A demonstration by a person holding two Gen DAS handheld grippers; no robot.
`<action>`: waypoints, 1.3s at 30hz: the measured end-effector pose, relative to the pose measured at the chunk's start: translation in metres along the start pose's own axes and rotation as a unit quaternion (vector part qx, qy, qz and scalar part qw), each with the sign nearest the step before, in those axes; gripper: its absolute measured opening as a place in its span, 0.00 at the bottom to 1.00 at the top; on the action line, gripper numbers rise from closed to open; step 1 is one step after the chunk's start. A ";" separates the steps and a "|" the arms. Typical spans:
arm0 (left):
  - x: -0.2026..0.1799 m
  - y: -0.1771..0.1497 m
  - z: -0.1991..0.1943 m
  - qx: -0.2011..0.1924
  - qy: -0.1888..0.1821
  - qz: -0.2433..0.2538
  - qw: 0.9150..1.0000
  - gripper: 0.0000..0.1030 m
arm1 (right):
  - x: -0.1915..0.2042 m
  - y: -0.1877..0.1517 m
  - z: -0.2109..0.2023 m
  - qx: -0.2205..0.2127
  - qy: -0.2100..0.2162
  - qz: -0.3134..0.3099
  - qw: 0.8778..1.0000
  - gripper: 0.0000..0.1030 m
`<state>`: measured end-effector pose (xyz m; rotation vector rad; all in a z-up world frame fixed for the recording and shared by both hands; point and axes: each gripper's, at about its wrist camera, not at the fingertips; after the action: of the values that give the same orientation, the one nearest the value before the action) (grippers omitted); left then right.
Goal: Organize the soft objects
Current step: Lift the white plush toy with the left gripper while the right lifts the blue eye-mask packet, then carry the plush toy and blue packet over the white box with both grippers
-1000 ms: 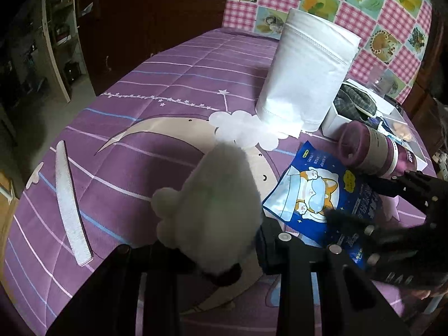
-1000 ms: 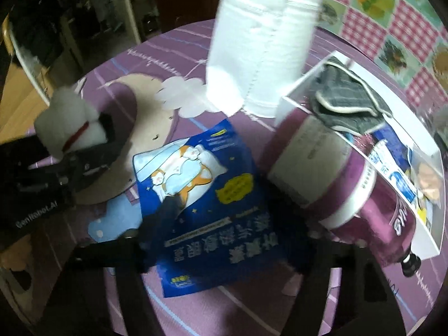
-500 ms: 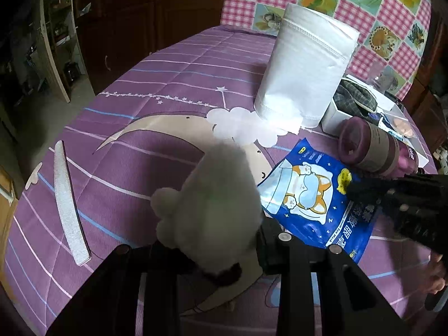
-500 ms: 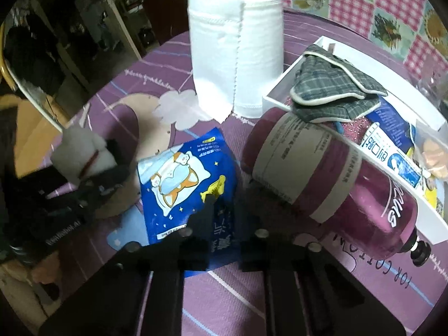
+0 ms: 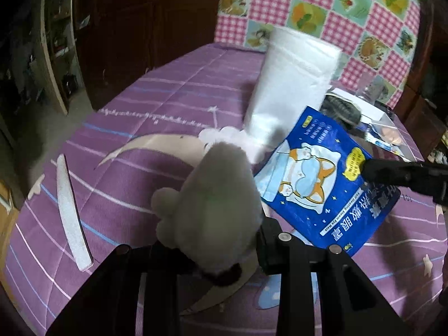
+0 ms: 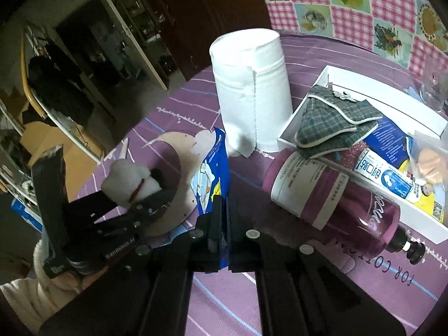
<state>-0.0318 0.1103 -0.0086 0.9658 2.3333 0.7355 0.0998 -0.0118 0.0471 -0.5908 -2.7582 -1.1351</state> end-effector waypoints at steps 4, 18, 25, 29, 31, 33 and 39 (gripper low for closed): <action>-0.015 -0.002 -0.007 -0.019 0.002 0.022 1.000 0.29 | -0.008 -0.001 -0.009 -0.017 0.017 0.018 1.000 0.03; -0.055 0.007 -0.054 -0.064 -0.022 0.059 0.996 0.29 | -0.022 0.001 -0.065 -0.089 0.037 0.050 0.994 0.03; -0.077 0.009 -0.047 -0.008 -0.058 0.067 0.996 0.29 | -0.038 -0.004 -0.074 -0.092 0.041 0.075 0.992 0.03; -0.085 0.010 -0.042 0.009 -0.063 0.067 0.996 0.29 | -0.064 -0.014 -0.083 -0.100 0.043 0.113 0.988 0.03; -0.089 0.013 -0.041 0.015 -0.071 0.067 0.995 0.29 | -0.079 -0.021 -0.091 -0.110 0.039 0.135 0.984 0.03; -0.093 0.018 -0.040 0.020 -0.075 0.067 0.995 0.29 | -0.094 -0.029 -0.100 -0.122 0.035 0.159 0.979 0.03; -0.114 0.037 -0.044 0.028 -0.097 0.075 0.992 0.29 | -0.126 -0.047 -0.124 -0.157 0.029 0.212 0.964 0.03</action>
<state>0.0288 0.0354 0.0746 1.1925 2.1401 0.6058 0.1906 -0.1682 0.0756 -1.0961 -2.2526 -1.4488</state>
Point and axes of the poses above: each gripper's, at about its wrist camera, not at the fingertips, and z roughly the way its jaws point, x to its left, y to its top, and after that the axes turned 13 degrees about -z, right-handed
